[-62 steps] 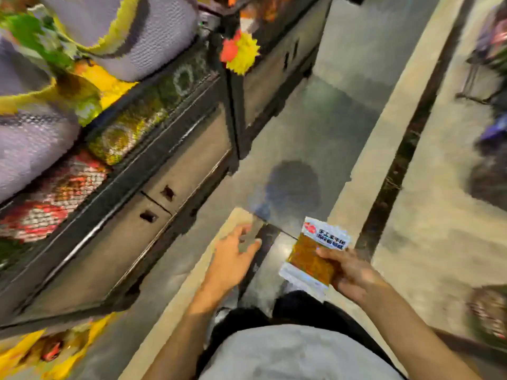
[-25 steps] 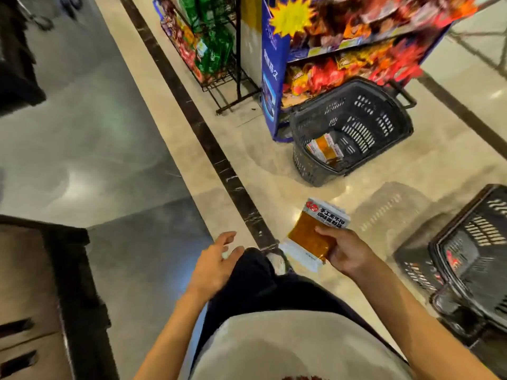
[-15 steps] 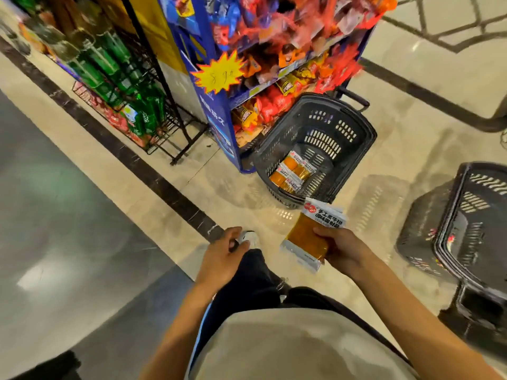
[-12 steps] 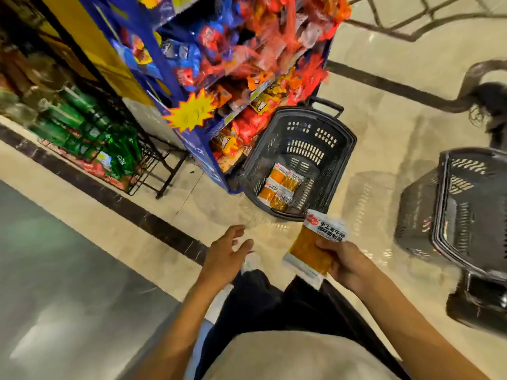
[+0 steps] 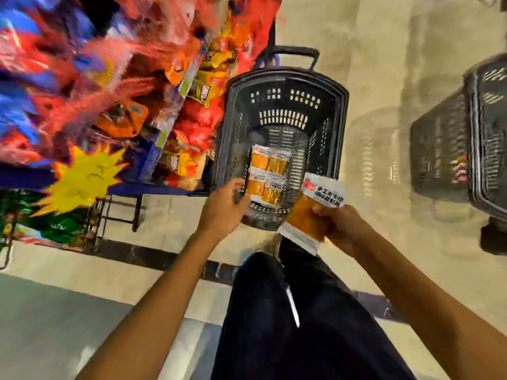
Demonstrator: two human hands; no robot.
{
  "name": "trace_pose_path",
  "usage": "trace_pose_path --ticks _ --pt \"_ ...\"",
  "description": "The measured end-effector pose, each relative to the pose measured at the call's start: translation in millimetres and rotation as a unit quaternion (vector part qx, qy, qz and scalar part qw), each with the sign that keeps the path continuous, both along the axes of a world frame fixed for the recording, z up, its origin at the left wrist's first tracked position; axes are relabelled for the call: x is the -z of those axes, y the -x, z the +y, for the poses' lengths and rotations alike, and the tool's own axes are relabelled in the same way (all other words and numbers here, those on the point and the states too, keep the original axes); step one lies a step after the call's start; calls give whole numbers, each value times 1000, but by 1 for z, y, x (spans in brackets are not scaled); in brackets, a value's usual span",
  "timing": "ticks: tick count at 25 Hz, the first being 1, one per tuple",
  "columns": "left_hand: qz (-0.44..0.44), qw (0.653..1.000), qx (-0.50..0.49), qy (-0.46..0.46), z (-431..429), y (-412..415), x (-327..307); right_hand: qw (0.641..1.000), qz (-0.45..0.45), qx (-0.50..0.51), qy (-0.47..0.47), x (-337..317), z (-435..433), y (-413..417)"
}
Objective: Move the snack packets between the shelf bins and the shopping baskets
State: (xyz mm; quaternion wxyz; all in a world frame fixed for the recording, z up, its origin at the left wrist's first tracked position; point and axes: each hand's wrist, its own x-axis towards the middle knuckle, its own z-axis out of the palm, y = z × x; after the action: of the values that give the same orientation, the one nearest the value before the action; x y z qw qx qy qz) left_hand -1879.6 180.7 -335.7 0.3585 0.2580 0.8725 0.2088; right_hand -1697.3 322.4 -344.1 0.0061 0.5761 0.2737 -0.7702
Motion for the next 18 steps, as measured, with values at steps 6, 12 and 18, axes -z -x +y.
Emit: trace_pose_path --ticks 6,12,18 --pt "140 987 58 44 20 49 137 999 -37 -31 10 155 32 79" --pt "238 951 193 43 -11 74 256 979 -145 -142 35 308 32 128" --pt "302 931 204 6 -18 71 276 979 -138 -146 43 392 14 166"
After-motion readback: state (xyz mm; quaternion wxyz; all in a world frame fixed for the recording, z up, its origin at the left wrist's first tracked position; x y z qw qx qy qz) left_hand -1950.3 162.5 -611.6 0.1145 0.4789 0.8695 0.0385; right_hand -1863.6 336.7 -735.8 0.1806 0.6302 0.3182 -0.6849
